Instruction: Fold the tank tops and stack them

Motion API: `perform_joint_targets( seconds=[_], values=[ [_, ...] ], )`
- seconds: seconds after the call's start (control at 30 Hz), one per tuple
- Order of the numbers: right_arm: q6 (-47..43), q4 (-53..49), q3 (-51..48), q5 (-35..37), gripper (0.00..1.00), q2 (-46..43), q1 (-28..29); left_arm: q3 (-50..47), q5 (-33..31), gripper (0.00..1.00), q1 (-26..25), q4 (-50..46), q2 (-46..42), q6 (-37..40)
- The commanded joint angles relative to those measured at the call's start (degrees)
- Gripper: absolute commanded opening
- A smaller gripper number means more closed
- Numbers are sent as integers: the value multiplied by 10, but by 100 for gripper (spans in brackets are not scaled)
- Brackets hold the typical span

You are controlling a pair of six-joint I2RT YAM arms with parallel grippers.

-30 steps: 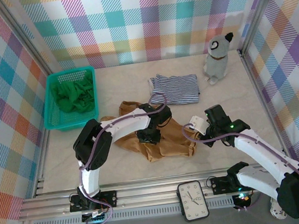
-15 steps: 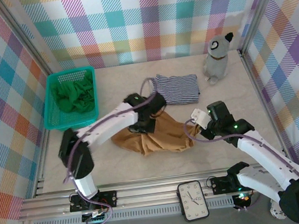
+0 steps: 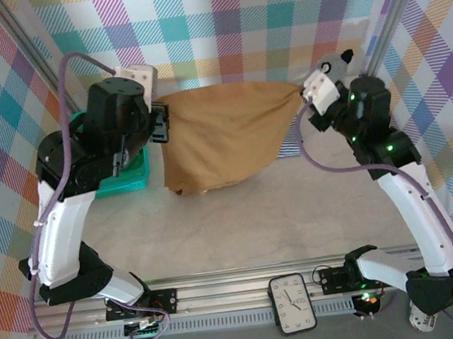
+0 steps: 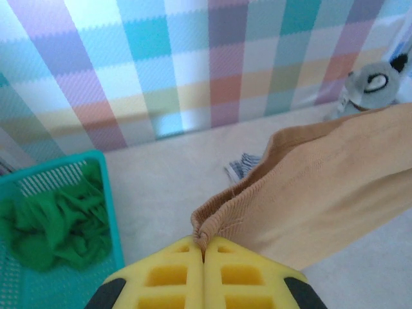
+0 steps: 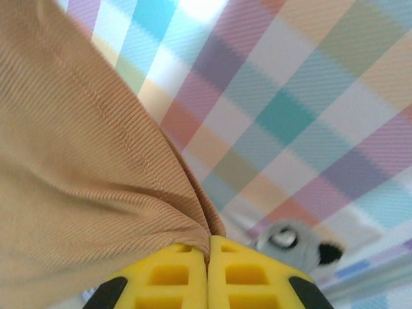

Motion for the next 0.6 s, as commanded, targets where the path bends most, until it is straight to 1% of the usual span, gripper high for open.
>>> perform_joint_targets(
  seconds=[0.0, 0.1, 0.17, 0.23, 0.33, 0.4, 0.43, 0.57],
  values=[
    [-13, 40, 73, -33, 8, 24, -4, 12, -45, 0, 2, 59, -22, 85],
    [-21, 51, 132, -59, 8, 65, -4, 0, -57, 0, 13, 81, -26, 117],
    [-22, 64, 163, -83, 8, 100, -5, -29, -35, 0, 42, 102, -24, 128],
    [-18, 81, 187, -102, 8, 140, -4, -45, 4, 0, 98, 112, -12, 128],
    [-15, 94, 230, -111, 8, 197, -4, -53, 66, 0, 189, 143, 6, 131],
    [-11, 108, 268, -121, 8, 245, -4, -38, 92, 0, 234, 162, 24, 141],
    [-8, 109, 294, -126, 7, 266, -4, -14, 110, 0, 255, 162, 40, 143],
    [25, 120, 404, -144, 7, 353, -3, 42, 158, 0, 311, 186, 78, 133]
  ],
)
